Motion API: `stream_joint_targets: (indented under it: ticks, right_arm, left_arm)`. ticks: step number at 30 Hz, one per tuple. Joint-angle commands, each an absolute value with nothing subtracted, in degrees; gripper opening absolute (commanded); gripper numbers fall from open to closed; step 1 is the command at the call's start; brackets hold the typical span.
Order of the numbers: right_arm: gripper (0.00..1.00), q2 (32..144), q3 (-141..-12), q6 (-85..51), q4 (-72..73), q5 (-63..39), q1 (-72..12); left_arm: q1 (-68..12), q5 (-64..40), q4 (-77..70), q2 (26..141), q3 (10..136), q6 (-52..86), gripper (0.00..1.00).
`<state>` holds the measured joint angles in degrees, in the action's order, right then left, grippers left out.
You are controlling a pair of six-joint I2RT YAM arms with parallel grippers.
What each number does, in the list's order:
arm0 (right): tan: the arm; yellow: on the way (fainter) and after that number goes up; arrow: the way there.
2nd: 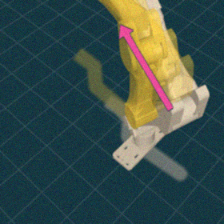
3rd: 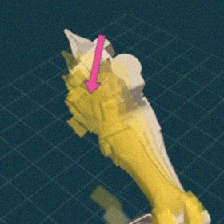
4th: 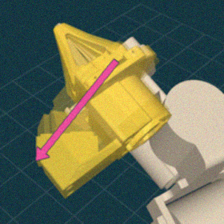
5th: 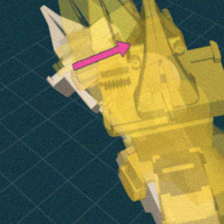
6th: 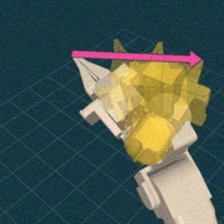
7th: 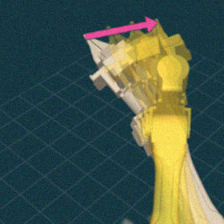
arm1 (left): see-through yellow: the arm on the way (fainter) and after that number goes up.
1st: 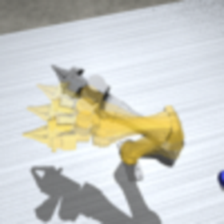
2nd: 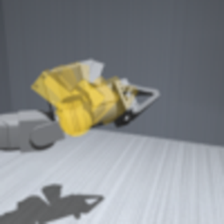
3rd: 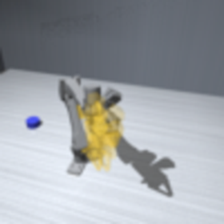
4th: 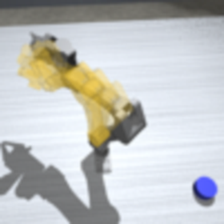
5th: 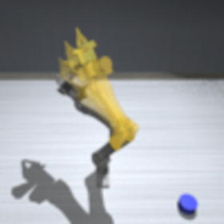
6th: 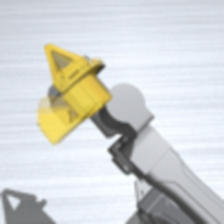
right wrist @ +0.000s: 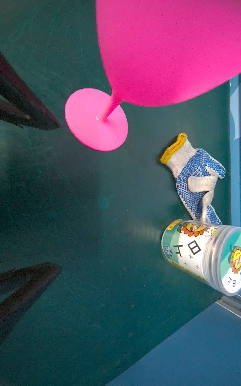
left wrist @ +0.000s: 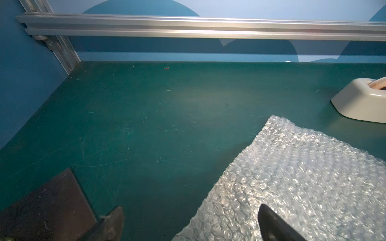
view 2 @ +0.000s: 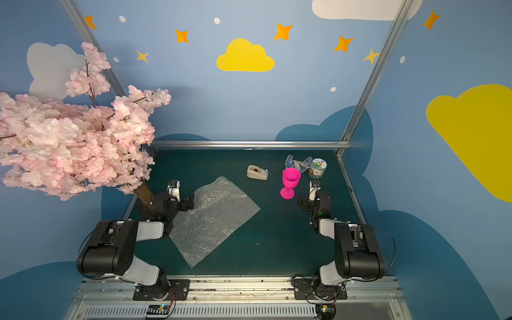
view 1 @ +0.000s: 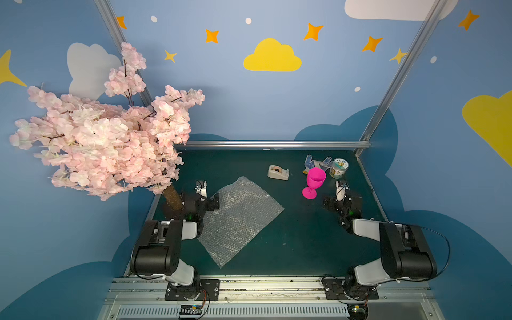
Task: Wrap wine glasses in bubble wrap
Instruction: Adjust the bubble wrap at the center of the board.
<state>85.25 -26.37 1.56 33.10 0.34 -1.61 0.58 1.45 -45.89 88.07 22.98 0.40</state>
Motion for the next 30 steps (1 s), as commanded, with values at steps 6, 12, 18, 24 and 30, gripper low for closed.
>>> stream_joint_targets:
  ticks: [6, 12, 18, 24, 30]
  right_arm:
    - [0.98, 84.0, -27.5, 1.8, 32.5, 0.0, -1.9]
    - [0.98, 84.2, -27.7, 1.8, 32.1, 0.0, -1.8]
    - [0.98, 84.2, -27.7, 1.8, 32.1, 0.0, -1.8]
    - [0.96, 84.1, -27.7, 1.7, 32.1, -0.3, -1.7]
    - [0.86, 70.1, -37.8, -3.8, 6.6, 7.5, -0.5]
  left_arm:
    - [0.6, 1.1, -45.8, 88.2, 23.4, 0.2, 0.99]
    - [1.5, -0.4, -45.6, 88.1, 23.4, 0.7, 0.99]
    - [2.2, -1.5, -45.5, 88.0, 23.4, 0.9, 0.99]
    - [2.3, -1.7, -45.2, 88.2, 23.7, 1.2, 1.00]
    - [3.4, 10.6, -22.6, 78.1, 32.8, 8.0, 1.00]
